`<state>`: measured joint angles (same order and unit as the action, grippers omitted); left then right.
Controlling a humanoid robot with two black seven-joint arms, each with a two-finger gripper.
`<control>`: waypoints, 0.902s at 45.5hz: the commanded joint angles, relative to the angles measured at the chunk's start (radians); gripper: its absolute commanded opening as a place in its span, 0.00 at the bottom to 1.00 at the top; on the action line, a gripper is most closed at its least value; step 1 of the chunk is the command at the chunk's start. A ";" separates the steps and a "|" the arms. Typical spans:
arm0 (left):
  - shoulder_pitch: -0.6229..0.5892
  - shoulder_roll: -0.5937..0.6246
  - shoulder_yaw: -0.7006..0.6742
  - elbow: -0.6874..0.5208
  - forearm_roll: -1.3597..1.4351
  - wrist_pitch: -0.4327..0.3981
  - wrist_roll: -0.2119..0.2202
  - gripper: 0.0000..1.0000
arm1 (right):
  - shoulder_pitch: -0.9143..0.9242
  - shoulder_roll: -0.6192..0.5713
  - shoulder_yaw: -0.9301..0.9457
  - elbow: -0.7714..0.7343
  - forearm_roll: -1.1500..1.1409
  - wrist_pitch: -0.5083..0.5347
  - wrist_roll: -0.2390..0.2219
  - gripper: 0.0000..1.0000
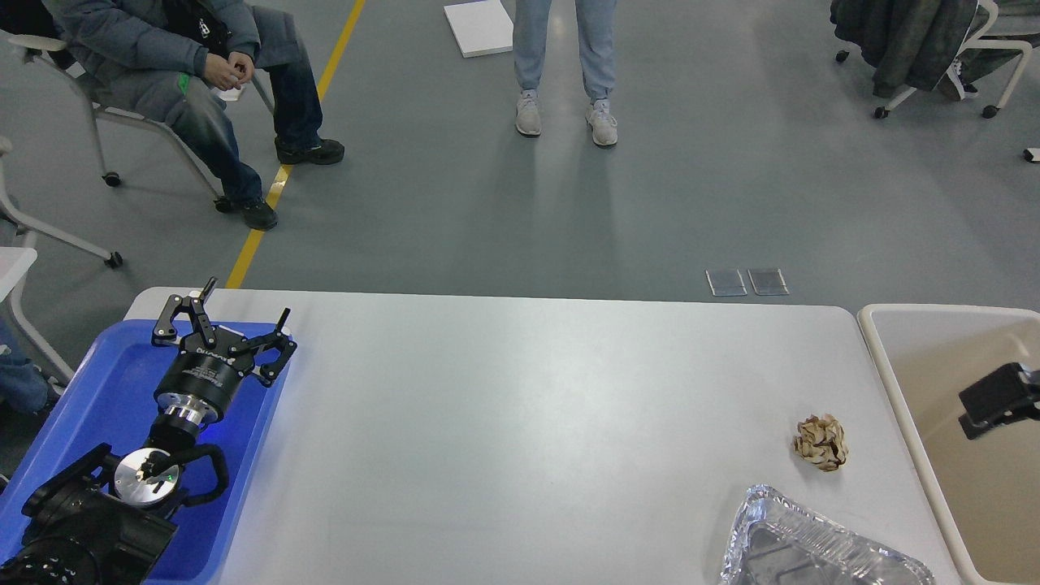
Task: Tidy desktop
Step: 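Move the right gripper down beside the bin toward the table edge, then reach the right gripper over the silver foil tray and grasp its edge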
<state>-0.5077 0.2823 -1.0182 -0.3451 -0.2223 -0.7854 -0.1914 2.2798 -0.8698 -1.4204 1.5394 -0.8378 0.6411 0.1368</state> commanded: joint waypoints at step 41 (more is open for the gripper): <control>0.000 0.000 0.000 0.000 0.000 0.000 0.000 1.00 | -0.756 -0.060 0.544 -0.070 -0.319 -0.166 0.017 1.00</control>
<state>-0.5078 0.2822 -1.0187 -0.3451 -0.2224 -0.7854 -0.1917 1.6756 -0.9543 -1.0108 1.4707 -1.1447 0.4852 0.1468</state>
